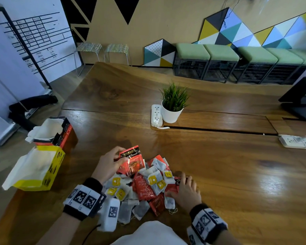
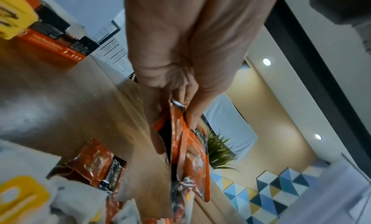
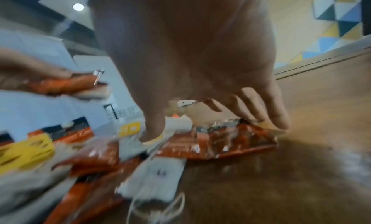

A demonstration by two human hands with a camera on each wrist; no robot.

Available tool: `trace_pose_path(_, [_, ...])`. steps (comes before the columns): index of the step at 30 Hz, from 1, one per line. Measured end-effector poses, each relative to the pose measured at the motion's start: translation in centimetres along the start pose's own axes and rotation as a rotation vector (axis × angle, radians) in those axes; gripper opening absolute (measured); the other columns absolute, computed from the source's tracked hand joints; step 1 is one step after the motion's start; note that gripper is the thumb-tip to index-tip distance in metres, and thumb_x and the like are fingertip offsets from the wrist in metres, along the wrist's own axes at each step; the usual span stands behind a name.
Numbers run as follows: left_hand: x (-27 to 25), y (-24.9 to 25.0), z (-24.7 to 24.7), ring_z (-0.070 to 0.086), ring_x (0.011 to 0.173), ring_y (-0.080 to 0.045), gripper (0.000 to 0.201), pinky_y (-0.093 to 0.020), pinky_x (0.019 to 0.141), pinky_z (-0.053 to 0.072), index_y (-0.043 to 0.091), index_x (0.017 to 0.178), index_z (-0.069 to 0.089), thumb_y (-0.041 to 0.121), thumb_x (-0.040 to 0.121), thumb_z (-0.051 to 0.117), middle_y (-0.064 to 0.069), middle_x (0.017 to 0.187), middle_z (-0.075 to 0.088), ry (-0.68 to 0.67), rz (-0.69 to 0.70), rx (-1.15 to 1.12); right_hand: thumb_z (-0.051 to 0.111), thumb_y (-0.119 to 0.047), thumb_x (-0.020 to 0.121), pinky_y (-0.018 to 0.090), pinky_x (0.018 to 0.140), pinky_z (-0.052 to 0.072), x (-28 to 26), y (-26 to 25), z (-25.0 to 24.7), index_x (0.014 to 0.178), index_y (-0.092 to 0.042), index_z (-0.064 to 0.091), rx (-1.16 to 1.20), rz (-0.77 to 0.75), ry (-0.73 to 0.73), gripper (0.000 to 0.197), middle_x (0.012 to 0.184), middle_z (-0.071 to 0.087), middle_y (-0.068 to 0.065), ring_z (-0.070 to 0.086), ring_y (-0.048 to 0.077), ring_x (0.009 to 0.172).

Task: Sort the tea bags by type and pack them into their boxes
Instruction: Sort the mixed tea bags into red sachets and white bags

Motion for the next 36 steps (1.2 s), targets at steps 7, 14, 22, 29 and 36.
trace_pose_path(7, [-0.6,0.7,0.3,0.050,0.120,-0.018,0.038,-0.016,0.082,0.048,0.043,0.125,0.046,0.017,0.096,0.048,-0.001,0.130,0.054,-0.100,0.051,0.072,0.039,-0.045,0.093,0.048,0.107,0.031,0.2,-1.3,0.3,0.147,-0.010,0.007,-0.113,0.032,0.041,0.072,0.151,0.013,0.028,0.015,0.046,0.138])
trace_pose_path(14, [-1.5,1.5,-1.1,0.049,0.125,-0.013,0.040,-0.020,0.103,0.034,0.050,0.117,0.050,0.017,0.095,0.049,0.004,0.138,0.050,-0.139,0.115,0.151,0.035,-0.019,0.094,0.042,0.098,0.041,-0.4,0.0,-2.0,0.143,-0.011,0.016,0.127,-0.078,0.066,0.053,0.136,0.044,0.017,0.040,0.034,0.128])
trace_pose_path(22, [-1.2,-0.3,-1.7,0.064,0.096,-0.011,0.054,-0.017,0.075,0.051,0.044,0.135,0.036,0.030,0.088,0.058,-0.001,0.117,0.056,-0.101,-0.044,-0.190,0.046,-0.020,0.091,0.037,0.072,0.052,-0.3,2.5,-4.3,0.117,-0.020,0.043,0.414,-0.050,0.170,0.027,0.091,0.063,0.003,0.062,0.023,0.083])
trace_pose_path(29, [-1.2,-2.2,-1.4,0.060,0.103,-0.011,0.046,-0.030,0.086,0.051,0.032,0.128,0.046,0.027,0.084,0.062,-0.001,0.118,0.059,-0.125,-0.143,-0.355,0.055,-0.004,0.086,0.017,0.058,0.048,-2.7,-0.5,-9.4,0.086,-0.021,0.058,0.746,-0.341,0.190,0.017,0.074,0.065,-0.002,0.062,0.012,0.069])
trace_pose_path(36, [0.3,-2.8,-4.6,0.054,0.111,-0.019,0.027,-0.024,0.080,0.047,0.024,0.113,0.056,0.013,0.088,0.059,0.003,0.114,0.058,0.047,-0.130,-0.264,0.057,-0.005,0.089,0.025,0.067,0.055,-0.9,-3.0,-12.4,0.109,-0.023,0.057,1.004,-0.361,0.048,0.026,0.094,0.070,0.002,0.069,0.011,0.076])
Point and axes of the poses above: each hand's wrist, its own x-axis towards the middle knuckle, its own z-axis out of the palm, y = z × x, the point moved 10 cm from there along x, towards the middle knuckle
